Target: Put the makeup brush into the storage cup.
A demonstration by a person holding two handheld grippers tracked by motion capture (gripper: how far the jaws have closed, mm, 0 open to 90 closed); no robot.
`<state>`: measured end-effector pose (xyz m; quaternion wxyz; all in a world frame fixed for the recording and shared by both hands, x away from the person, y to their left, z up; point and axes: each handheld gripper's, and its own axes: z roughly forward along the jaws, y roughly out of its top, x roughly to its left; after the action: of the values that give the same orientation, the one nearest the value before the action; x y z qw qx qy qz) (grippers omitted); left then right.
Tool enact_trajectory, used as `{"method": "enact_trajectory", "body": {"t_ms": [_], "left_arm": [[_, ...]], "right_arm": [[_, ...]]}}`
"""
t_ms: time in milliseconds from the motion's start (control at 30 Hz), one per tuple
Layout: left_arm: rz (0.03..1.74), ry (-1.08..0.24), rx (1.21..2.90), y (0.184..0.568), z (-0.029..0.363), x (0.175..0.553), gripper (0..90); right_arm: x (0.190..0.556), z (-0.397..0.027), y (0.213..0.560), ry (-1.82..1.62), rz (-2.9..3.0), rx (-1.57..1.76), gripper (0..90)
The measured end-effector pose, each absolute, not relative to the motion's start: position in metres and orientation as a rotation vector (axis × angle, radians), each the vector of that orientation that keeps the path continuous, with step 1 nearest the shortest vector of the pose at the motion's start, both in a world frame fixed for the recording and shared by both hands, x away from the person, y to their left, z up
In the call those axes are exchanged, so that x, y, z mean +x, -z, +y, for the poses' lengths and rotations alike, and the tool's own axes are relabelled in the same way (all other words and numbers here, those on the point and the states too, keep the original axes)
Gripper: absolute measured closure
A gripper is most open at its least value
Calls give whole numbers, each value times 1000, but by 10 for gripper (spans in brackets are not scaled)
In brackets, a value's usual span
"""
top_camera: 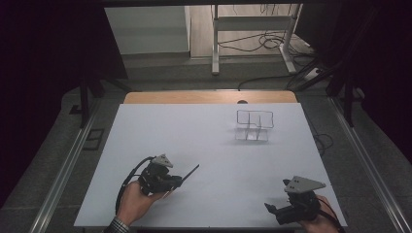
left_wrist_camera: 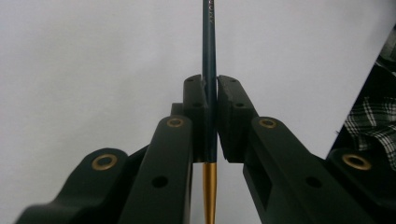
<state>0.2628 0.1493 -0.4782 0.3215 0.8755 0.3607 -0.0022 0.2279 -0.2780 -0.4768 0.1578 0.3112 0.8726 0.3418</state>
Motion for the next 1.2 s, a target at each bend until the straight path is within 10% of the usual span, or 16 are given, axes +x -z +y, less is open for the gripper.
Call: {"method": "enact_trajectory", "body": {"t_ms": [1200], "left_arm": [[817, 140, 2308, 480, 128, 259, 832]], "right_arm": [[227, -213, 470, -822, 2564, 606, 108]]}}
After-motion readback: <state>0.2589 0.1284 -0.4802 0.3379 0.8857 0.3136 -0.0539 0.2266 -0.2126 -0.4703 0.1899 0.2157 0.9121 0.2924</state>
